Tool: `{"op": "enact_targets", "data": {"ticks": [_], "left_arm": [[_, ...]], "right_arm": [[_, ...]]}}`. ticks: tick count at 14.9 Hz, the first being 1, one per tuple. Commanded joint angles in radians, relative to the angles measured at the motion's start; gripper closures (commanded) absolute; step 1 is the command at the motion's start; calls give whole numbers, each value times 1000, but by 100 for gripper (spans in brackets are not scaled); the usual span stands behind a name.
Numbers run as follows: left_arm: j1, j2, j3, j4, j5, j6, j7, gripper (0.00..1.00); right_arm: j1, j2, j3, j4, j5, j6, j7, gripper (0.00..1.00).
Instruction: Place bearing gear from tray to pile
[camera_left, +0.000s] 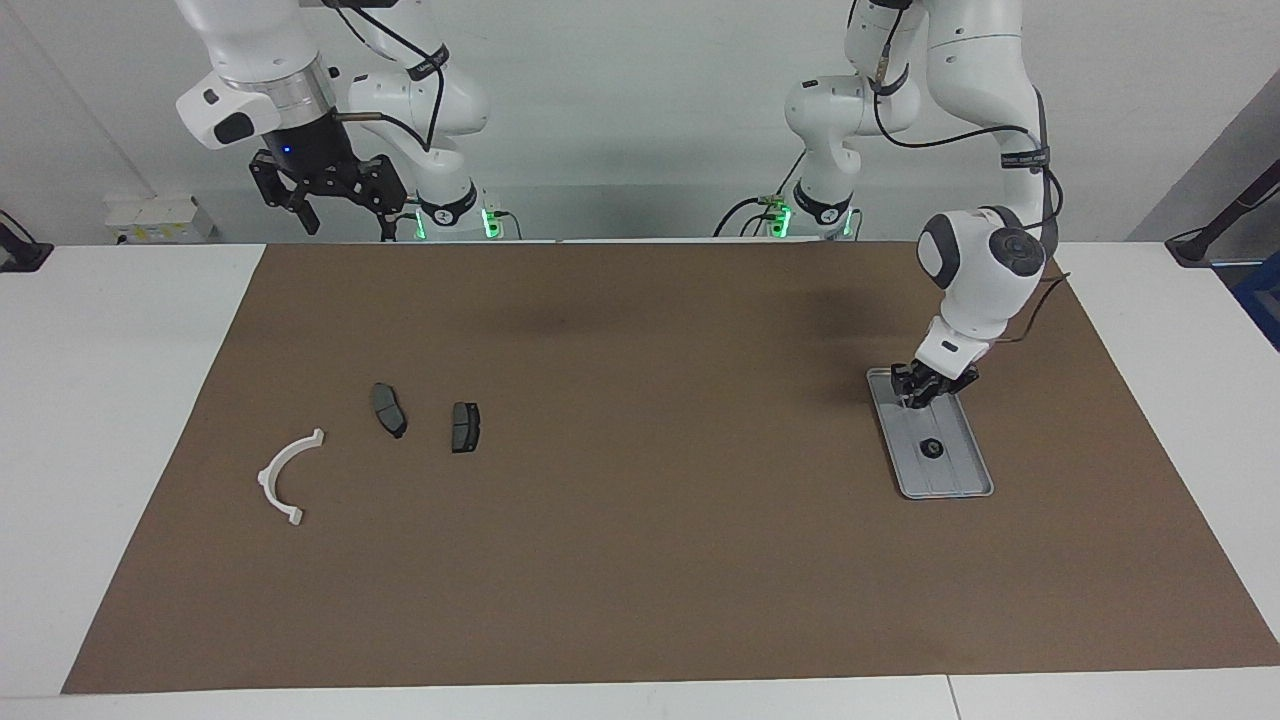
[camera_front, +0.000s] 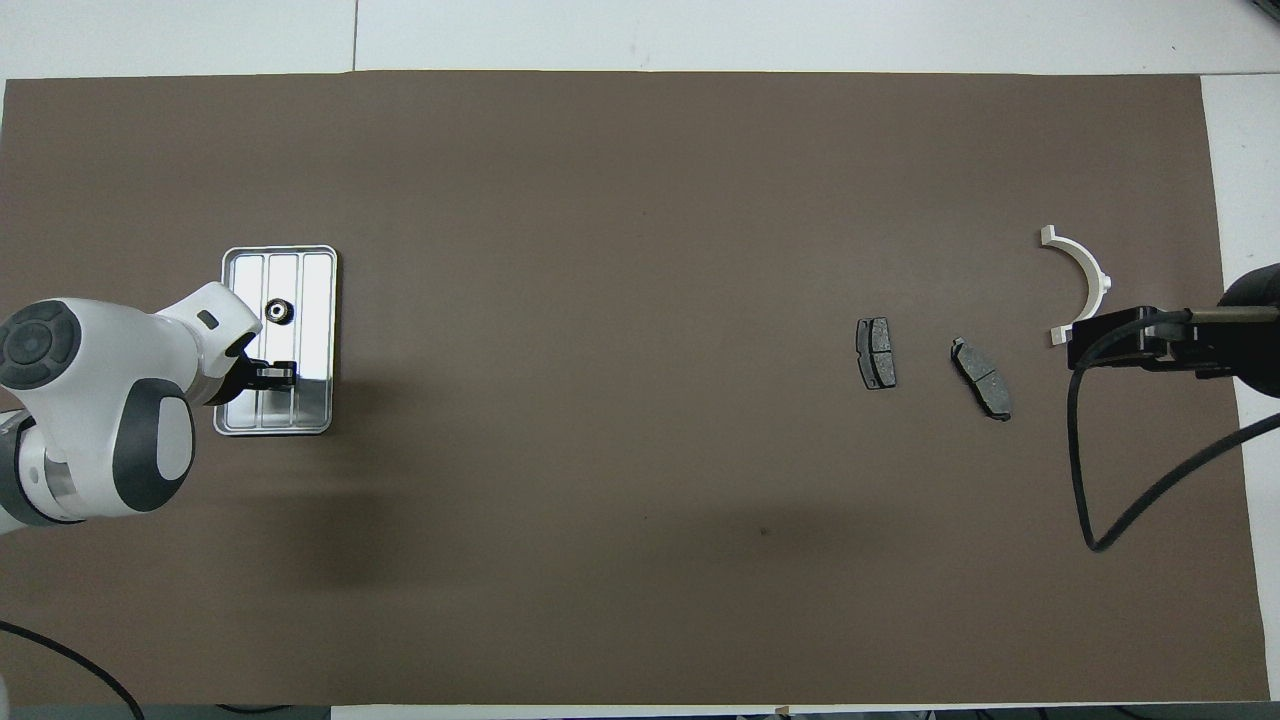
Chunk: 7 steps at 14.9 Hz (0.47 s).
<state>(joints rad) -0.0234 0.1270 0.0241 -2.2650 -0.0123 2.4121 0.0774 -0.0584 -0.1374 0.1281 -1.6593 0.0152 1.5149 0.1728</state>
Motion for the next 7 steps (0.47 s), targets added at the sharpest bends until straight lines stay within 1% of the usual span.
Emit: {"op": "enact_targets", "data": {"ticks": [1, 2, 4, 5, 6, 7], "left_arm": [[-13, 8, 0, 157, -14, -221, -7, 100], [-15, 8, 0, 224, -27, -308, -8, 100], [-16, 2, -4, 354, -95, -469, -27, 100], [-32, 0, -9, 417, -106, -538, -83, 100], [-79, 8, -22, 477, -107, -582, -197, 100], [-137, 17, -26, 522, -104, -582, -335, 100]], "right_arm": [[-6, -13, 1, -16, 25, 7, 1, 0], [-6, -13, 1, -16, 25, 7, 1, 0], [-6, -13, 1, -16, 25, 7, 1, 0], [-6, -13, 1, -16, 25, 7, 1, 0], [-6, -13, 1, -16, 25, 7, 1, 0], [-6, -13, 1, -16, 25, 7, 1, 0]]}}
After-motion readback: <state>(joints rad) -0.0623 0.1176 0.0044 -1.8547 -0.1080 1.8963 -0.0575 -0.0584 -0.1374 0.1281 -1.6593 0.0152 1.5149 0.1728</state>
